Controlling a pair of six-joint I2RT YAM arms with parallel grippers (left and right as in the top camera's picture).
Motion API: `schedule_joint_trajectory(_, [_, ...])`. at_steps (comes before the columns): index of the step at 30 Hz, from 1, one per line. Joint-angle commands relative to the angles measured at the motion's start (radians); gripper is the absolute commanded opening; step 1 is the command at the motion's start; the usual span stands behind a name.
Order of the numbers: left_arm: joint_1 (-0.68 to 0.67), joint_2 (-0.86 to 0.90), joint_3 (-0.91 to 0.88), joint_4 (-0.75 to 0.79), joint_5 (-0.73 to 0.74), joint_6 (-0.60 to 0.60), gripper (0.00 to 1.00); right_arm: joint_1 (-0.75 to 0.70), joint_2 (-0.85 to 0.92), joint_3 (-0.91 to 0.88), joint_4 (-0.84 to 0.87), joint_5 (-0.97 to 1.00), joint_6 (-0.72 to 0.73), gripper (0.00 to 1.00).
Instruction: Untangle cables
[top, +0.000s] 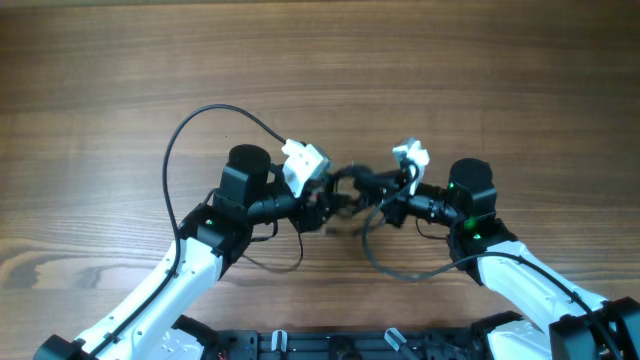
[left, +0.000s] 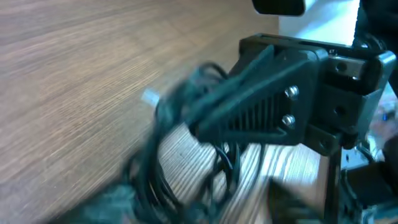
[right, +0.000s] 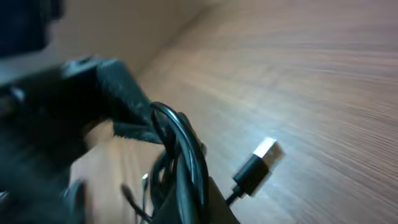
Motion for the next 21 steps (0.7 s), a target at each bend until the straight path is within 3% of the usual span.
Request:
schedule_joint_trajectory(1, [0.001,0.000,0.011,0.018,-0.092,-0.146,0.85,0.000,0.005,0.008,0.016,0.246,0.196,0.05])
schedule_joint_trajectory(4, [0.001,0.001,0.011,0.069,-0.113,-0.307,0.82,0.000,0.005,0.008,0.017,0.276,0.247,0.05])
schedule_joint_trajectory(6, [0.000,0.001,0.011,0.092,-0.112,-0.341,0.82,0.000,0.005,0.008,0.016,0.217,0.247,0.04])
schedule_joint_trajectory(8, [0.001,0.001,0.011,0.100,-0.113,-0.333,0.85,0.000,0.005,0.008,0.017,0.117,0.248,0.04])
schedule_joint_trajectory(13, [0.001,0.011,0.011,0.087,-0.116,-0.230,0.82,0.000,0.005,0.008,0.024,-0.056,0.215,0.04])
schedule_joint_trajectory(16, [0.001,0.036,0.011,0.087,-0.116,-0.231,0.73,0.000,0.005,0.008,0.029,-0.093,0.201,0.04])
schedule_joint_trajectory(21, [0.001,0.108,0.011,0.087,-0.115,-0.231,0.46,-0.001,0.005,0.008,0.069,-0.096,0.206,0.04])
